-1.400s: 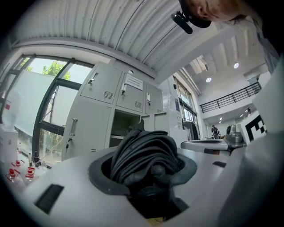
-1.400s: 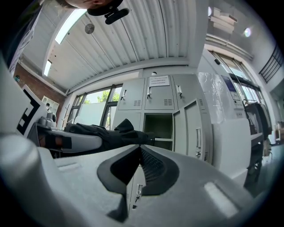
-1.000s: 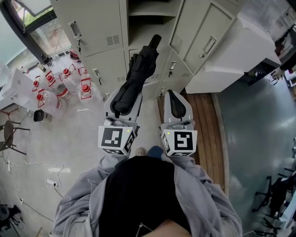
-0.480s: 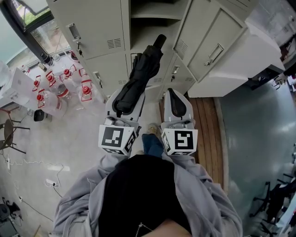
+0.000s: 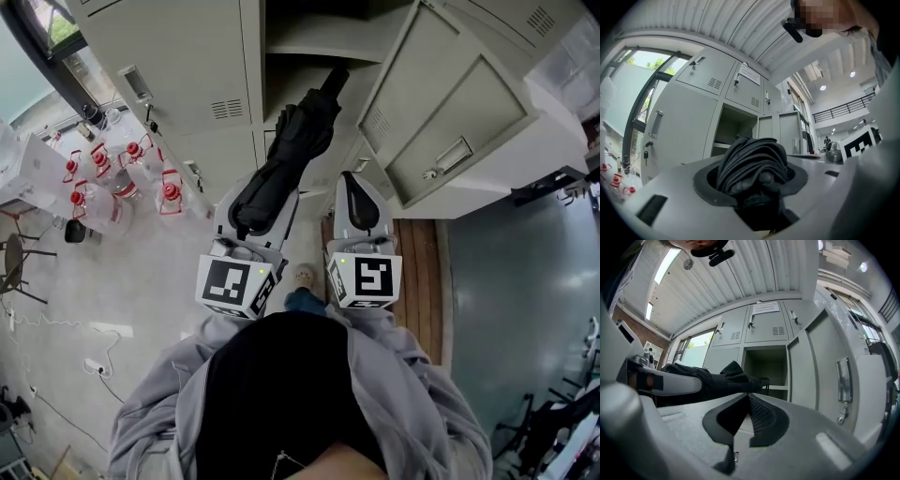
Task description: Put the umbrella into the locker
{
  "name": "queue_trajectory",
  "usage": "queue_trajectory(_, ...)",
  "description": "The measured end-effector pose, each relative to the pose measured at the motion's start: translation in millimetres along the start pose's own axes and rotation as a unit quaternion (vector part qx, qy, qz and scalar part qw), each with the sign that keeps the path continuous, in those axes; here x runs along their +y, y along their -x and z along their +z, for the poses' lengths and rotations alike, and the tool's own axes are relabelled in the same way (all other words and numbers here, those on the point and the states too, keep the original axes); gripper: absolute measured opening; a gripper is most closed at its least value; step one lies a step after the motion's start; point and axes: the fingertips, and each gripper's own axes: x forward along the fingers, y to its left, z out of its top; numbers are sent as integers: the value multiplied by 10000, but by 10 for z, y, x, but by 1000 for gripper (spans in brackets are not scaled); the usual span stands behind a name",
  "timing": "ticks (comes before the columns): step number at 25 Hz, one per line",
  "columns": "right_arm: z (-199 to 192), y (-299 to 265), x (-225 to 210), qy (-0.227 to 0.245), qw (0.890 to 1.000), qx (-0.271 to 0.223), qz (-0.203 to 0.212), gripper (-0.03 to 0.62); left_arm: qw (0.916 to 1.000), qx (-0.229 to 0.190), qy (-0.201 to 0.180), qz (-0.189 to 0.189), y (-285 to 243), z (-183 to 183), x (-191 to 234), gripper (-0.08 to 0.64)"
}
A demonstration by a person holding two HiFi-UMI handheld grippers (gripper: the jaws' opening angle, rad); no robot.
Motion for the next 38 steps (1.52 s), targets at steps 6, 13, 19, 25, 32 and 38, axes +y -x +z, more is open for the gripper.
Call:
queue_trajectory(6,-21,-377,-246,11,9998,-2,193,0,9999,-44,-30,95,-403,77,61,212)
queue_trajectory(13,48,-746,-533,38,9990,-156,406,0,9993,-140,-129,335,-843,284,122,212)
queue_trajectory(19,116,-1020,-748,127,9976,-290,619,0,9981,-242,-262,507,-1227,377,183,212)
queue_trajectory(25,203,-1189,-859,201,9960,-440,754,0,9972,-300,-282,619,-1506,465,257,212)
queue_trajectory(32,373,-1388,-862,348,9945,-625,761,0,9971,-346,-291,619,-1802,577,387,213)
queue_trajectory(38,469,-1550,-971,376,9959,-610,553,0,9977,-257,-366,519,-2083,626,443,213)
